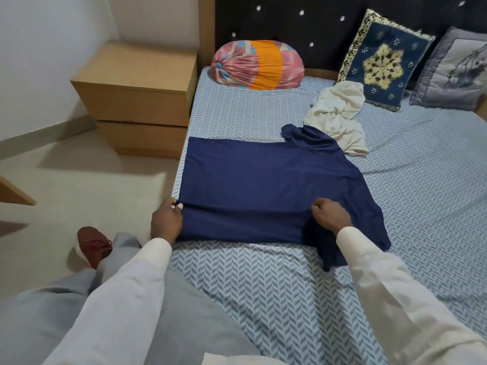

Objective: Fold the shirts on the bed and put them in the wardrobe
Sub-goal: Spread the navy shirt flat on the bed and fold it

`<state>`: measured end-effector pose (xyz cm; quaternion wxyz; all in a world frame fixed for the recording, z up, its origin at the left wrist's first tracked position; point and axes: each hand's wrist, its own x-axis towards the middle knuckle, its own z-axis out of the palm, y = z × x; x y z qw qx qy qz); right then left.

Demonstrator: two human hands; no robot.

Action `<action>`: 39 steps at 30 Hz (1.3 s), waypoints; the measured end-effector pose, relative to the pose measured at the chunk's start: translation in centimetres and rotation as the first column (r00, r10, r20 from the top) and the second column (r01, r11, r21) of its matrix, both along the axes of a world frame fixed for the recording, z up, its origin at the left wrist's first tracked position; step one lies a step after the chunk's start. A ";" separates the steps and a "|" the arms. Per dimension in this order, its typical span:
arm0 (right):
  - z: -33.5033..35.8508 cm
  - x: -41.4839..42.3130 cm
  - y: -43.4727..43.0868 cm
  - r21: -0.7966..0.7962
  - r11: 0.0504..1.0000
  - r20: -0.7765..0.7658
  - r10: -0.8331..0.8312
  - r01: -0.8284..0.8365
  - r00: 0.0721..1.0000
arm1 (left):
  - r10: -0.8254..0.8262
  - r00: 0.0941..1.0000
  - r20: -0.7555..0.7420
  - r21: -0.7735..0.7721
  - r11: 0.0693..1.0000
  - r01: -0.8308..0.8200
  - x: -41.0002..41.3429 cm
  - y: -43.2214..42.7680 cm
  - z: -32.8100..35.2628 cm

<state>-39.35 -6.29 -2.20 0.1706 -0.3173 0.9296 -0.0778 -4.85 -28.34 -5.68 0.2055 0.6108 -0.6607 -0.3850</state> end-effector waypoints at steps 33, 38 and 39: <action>1.2 -1.5 3.7 0.289 0.942 0.131 0.138 -0.171 0.982 | -0.635 0.417 0.650 0.039 0.575 0.817 -11.7 11.9 0.6; 5.8 -12.9 1.3 -0.452 0.799 0.175 -0.356 0.397 0.918 | -0.638 0.411 0.651 0.064 0.586 0.807 -12.1 12.0 0.7; 5.5 -15.1 2.1 -0.481 0.791 0.138 -0.358 0.378 0.924 | -0.638 0.411 0.652 0.066 0.588 0.806 -12.2 12.0 0.6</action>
